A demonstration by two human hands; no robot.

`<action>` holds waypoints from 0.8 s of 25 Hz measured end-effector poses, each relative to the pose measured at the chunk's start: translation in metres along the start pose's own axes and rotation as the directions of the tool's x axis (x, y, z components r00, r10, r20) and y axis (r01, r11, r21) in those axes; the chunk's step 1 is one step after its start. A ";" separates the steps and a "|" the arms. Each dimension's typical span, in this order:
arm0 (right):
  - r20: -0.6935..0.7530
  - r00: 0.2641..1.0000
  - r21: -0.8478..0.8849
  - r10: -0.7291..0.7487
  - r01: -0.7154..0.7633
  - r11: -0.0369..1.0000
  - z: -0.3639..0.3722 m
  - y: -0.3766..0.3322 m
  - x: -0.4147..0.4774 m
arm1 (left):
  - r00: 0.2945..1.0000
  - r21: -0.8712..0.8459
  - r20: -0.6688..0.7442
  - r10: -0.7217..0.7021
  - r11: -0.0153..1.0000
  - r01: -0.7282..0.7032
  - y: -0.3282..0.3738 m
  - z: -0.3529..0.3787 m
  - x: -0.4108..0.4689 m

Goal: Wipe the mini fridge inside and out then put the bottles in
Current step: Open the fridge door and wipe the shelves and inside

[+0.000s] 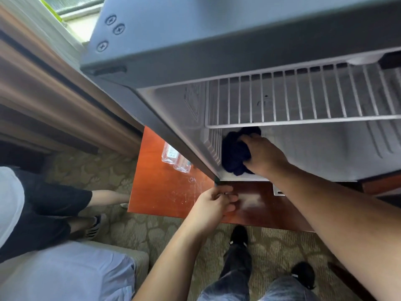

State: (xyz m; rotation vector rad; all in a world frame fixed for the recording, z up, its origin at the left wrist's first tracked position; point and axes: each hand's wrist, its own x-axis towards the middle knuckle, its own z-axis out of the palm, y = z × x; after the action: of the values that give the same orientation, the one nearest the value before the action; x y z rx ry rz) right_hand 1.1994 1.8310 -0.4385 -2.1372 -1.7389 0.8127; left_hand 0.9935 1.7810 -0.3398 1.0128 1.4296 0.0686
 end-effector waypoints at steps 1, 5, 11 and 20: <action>-0.073 0.997 0.080 0.033 -0.027 0.996 -0.003 0.000 -0.001 | 1.000 -0.010 0.007 0.016 1.000 -0.016 0.000 -0.001 -0.002; -0.293 0.914 0.465 0.283 -0.122 0.877 -0.026 -0.004 -0.003 | 0.996 -0.077 0.059 0.061 0.995 -0.056 0.006 -0.006 -0.001; -0.350 0.906 0.694 0.236 0.082 0.716 -0.059 -0.055 0.010 | 0.997 -0.110 0.048 0.063 0.992 -0.058 0.003 -0.012 0.004; -0.189 0.979 0.547 0.077 0.040 0.836 -0.025 -0.049 -0.076 | 0.999 -0.159 -0.035 0.002 0.987 -0.007 0.007 -0.008 -0.005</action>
State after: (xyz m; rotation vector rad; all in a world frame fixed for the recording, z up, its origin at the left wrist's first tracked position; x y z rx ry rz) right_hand 1.1645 1.7733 -0.3724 -1.7690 -1.1917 0.9234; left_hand 0.9897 1.7868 -0.3301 0.8868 1.4297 0.2020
